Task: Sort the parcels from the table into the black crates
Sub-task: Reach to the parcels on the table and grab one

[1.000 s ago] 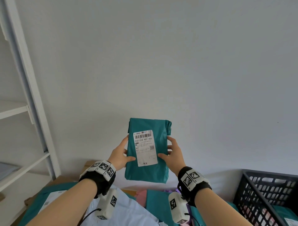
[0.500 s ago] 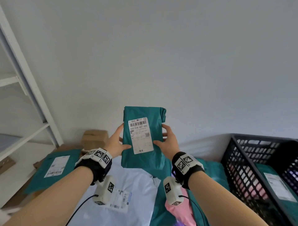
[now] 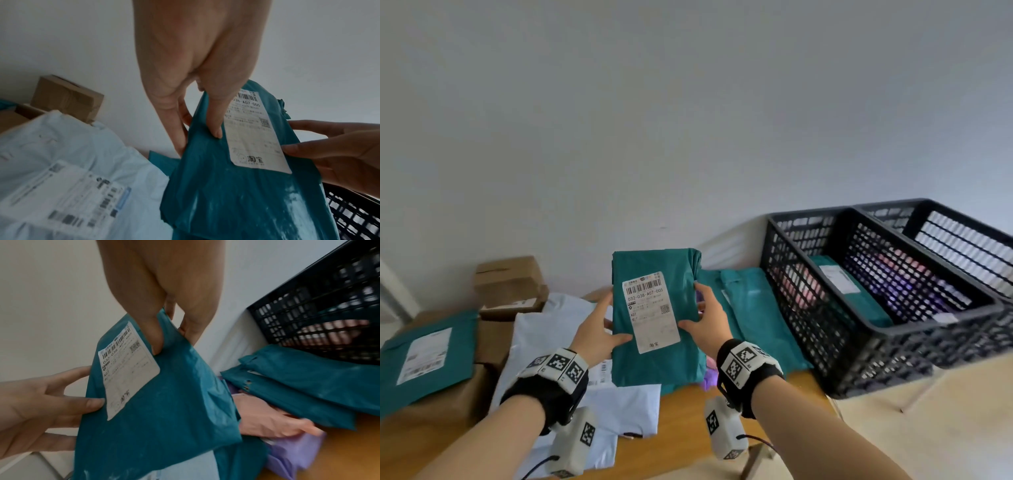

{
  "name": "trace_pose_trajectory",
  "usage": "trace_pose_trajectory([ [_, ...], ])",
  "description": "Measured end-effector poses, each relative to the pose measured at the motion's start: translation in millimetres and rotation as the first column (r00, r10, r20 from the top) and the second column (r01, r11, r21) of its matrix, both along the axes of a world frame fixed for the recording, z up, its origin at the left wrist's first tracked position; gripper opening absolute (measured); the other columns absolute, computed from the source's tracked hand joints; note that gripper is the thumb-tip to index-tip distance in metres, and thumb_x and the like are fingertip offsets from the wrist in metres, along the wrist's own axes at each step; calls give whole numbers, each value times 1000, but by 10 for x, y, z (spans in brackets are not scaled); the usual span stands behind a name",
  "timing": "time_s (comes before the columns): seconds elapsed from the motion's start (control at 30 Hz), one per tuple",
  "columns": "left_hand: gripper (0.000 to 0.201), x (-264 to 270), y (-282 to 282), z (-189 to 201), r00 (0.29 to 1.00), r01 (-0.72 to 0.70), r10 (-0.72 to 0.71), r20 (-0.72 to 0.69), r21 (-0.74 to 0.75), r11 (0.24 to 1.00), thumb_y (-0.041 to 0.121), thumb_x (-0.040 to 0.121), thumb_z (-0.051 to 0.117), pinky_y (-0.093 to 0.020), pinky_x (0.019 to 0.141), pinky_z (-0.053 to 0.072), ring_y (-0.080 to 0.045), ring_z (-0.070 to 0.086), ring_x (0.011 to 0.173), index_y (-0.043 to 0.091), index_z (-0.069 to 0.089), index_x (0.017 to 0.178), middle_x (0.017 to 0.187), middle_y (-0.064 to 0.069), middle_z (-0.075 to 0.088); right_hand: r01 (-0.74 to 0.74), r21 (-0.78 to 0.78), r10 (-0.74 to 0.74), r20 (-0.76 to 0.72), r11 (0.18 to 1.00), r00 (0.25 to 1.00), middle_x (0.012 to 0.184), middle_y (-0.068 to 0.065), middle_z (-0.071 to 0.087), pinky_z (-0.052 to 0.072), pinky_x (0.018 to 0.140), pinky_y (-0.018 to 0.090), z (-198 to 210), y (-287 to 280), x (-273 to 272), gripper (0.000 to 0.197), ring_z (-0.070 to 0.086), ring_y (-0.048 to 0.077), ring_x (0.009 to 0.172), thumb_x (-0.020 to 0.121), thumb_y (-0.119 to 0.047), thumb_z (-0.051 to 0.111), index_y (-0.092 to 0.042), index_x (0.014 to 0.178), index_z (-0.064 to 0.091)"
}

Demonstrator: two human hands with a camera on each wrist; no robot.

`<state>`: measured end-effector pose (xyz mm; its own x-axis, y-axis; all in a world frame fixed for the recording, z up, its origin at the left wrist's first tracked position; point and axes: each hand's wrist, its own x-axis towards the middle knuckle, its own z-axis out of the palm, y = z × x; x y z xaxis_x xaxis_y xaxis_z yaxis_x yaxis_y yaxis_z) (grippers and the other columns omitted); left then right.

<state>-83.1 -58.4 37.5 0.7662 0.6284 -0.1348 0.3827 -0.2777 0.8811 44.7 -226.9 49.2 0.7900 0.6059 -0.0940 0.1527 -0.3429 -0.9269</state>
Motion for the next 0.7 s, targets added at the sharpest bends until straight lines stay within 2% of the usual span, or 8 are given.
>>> trace_pose_trajectory([
  [0.13, 95, 13, -394, -134, 996, 81, -82, -25, -68, 994, -3, 79, 70, -43, 64, 57, -30, 57, 93, 43, 20, 145, 98, -13, 54, 97, -33, -97, 1, 995, 995, 130, 3, 51, 49, 97, 34, -54, -516, -152, 71, 50, 16, 117, 83, -2, 67, -26, 141, 34],
  [0.2, 95, 57, -587, -160, 992, 120, -122, -26, -88, 989, -4, 79, 70, -45, 67, 57, -31, 57, 95, 42, 21, 145, 97, -10, 53, 141, -62, -140, 17, 988, 990, 127, 4, 51, 47, 93, 27, -73, -753, -180, 71, 48, 12, 111, 83, -3, 67, -25, 141, 33],
  [0.33, 93, 186, -942, -117, 981, 187, -190, -26, -97, 978, -6, 78, 70, -47, 77, 55, -30, 56, 98, 36, 22, 146, 96, -4, 54, 214, -72, -212, 41, 974, 976, 119, 2, 52, 47, 91, 27, -44, -1161, -188, 71, 48, 10, 103, 83, -4, 68, -25, 141, 32],
  [0.43, 95, 307, -1170, -66, 969, 244, -247, -27, -91, 966, -4, 76, 73, -45, 86, 53, -29, 58, 106, 35, 23, 146, 107, -5, 57, 260, -60, -257, 48, 964, 965, 108, -4, 49, 48, 92, 28, -28, -1449, -153, 70, 49, 9, 99, 83, -3, 68, -24, 141, 33],
  [0.53, 98, 476, -1390, -62, 950, 309, -310, -42, -43, 950, 3, 68, 80, -49, 93, 50, -27, 57, 115, 40, 27, 141, 123, -2, 59, 295, -47, -293, 54, 954, 955, 108, -5, 49, 49, 94, 32, -41, -1743, -81, 70, 50, 11, 100, 83, -4, 68, -23, 141, 33],
  [0.6, 99, 589, -1581, -1, 938, 339, -339, -72, -18, 941, 9, 65, 83, -40, 87, 54, -25, 61, 108, 38, 28, 142, 125, -2, 59, 311, -25, -310, 43, 950, 950, 105, -7, 50, 49, 87, 26, -40, -1970, -21, 69, 51, 11, 99, 84, -3, 66, -22, 141, 32],
  [0.67, 94, 669, -1860, 144, 931, 357, -355, -88, 8, 934, 1, 70, 80, -22, 70, 56, -21, 64, 93, 35, 26, 139, 116, -4, 61, 325, -1, -324, 43, 946, 945, 99, -9, 51, 46, 81, 22, -23, -2218, 54, 69, 52, 11, 96, 84, -2, 66, -22, 140, 33],
  [0.7, 90, 730, -1980, 182, 927, 365, -362, -98, 7, 931, -2, 72, 77, -21, 65, 56, -22, 64, 91, 37, 25, 133, 109, -5, 61, 330, 5, -330, 47, 944, 943, 98, -8, 51, 45, 81, 22, -13, -2344, 107, 68, 52, 11, 95, 84, -3, 66, -22, 140, 33],
])
